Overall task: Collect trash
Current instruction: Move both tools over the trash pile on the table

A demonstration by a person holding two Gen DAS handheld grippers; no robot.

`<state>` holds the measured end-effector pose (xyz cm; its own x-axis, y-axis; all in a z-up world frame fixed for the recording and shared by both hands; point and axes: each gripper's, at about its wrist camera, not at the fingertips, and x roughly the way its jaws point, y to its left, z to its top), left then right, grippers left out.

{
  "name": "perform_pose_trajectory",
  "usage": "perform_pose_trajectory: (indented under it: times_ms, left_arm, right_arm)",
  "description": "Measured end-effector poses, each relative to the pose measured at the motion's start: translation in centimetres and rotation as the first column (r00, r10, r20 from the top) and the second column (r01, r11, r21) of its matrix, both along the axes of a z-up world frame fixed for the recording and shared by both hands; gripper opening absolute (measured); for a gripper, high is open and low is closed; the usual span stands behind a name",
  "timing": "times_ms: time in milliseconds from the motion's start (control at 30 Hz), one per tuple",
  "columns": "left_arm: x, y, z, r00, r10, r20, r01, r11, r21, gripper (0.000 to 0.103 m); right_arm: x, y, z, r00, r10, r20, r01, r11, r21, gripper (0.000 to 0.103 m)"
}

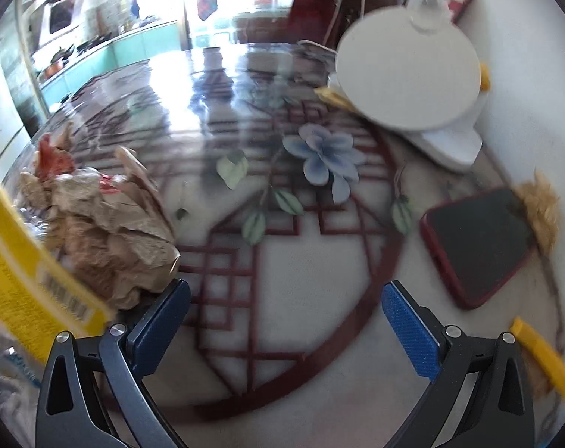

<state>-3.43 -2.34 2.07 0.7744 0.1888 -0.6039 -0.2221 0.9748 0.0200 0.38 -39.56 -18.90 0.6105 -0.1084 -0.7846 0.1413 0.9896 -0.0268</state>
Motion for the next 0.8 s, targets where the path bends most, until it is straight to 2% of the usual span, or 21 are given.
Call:
perform_pose_trajectory:
  times_ms: [33, 100, 200, 233, 300, 400, 467, 600, 800]
  left_arm:
    - [-0.1, 0.1, 0.1, 1.0, 0.013, 0.002, -0.013, 1.0, 0.002, 0.103]
    - [-0.1, 0.2, 0.3, 0.999, 0.039, -0.002, -0.039, 0.999, 0.008, 0.103]
    - [-0.3, 0.6, 1.0, 0.999, 0.047, 0.011, -0.047, 0.999, -0.004, 0.103]
    - [-0.5, 0.7, 1.3, 0.998, 0.049, 0.025, -0.049, 0.999, -0.013, 0.103]
    - [-0.8, 1.0, 1.8, 0.997, 0.048, 0.052, -0.046, 0.998, -0.04, 0.103]
    - [-1.2, 1.4, 2.7, 0.996, 0.048, 0.073, -0.045, 0.998, -0.042, 0.103]
    - [-1.6, 1.8, 3.2, 0.996, 0.043, 0.08, -0.039, 0.997, -0.059, 0.103]
    - [-2.0, 3.2, 3.6, 0.995, 0.072, 0.072, -0.061, 0.988, -0.144, 0.103]
    - [-2.6, 3.2, 3.4, 0.992, 0.113, 0.052, -0.11, 0.992, -0.067, 0.103]
  right_arm:
    - [-1.0, 0.6, 3.6, 0.997, 0.011, 0.071, -0.011, 1.0, 0.0, 0.103]
    - [-2.6, 2.3, 8.8, 0.981, 0.035, 0.193, -0.031, 0.999, -0.023, 0.103]
    - [-6.1, 6.8, 18.5, 0.912, 0.093, 0.399, -0.098, 0.995, -0.009, 0.103]
    - [-7.1, 8.6, 21.1, 0.886, 0.128, 0.446, -0.136, 0.991, -0.015, 0.103]
    - [-8.8, 12.3, 24.4, 0.848, 0.197, 0.491, -0.183, 0.98, -0.079, 0.103]
    - [-9.1, 17.2, 26.9, 0.827, 0.23, 0.514, -0.177, 0.973, -0.151, 0.103]
    - [-9.8, 18.9, 28.4, 0.822, 0.233, 0.519, -0.182, 0.972, -0.149, 0.103]
    - [-10.1, 20.3, 29.5, 0.829, 0.228, 0.511, -0.19, 0.974, -0.125, 0.103]
    - [-9.9, 19.3, 29.5, 0.846, 0.211, 0.49, -0.194, 0.977, -0.086, 0.103]
